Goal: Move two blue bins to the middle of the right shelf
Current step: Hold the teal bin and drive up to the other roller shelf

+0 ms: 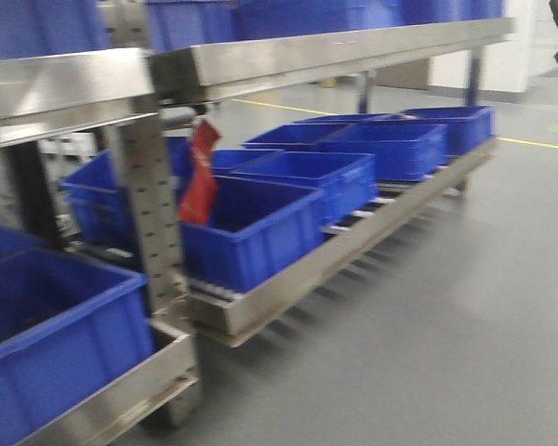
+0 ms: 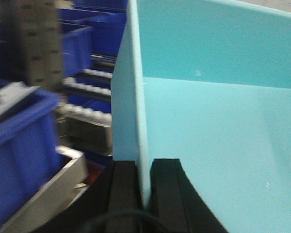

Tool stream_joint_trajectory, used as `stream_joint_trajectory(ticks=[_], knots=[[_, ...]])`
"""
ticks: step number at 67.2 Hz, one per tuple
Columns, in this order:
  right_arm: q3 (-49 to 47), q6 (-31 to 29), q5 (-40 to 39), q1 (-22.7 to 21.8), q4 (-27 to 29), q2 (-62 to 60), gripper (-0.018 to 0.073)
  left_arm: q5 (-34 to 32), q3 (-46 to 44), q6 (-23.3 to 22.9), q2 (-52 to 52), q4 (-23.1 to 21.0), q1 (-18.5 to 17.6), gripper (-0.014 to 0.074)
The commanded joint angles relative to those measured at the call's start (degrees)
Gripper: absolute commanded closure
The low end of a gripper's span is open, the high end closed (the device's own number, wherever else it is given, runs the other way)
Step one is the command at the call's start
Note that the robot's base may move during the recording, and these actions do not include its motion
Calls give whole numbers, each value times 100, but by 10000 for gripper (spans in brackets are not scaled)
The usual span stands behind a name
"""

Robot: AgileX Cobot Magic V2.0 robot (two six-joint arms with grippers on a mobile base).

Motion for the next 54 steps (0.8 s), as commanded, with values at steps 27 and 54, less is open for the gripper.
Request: stream_joint_trajectory(ticks=[27,54], knots=[[-51,-121,-266,63,262,-32,712,-352,-79,25,-47,-313,-83,707],[-51,-121,-266,63,262,-32,712,-352,-79,25,-47,-313,-83,707]])
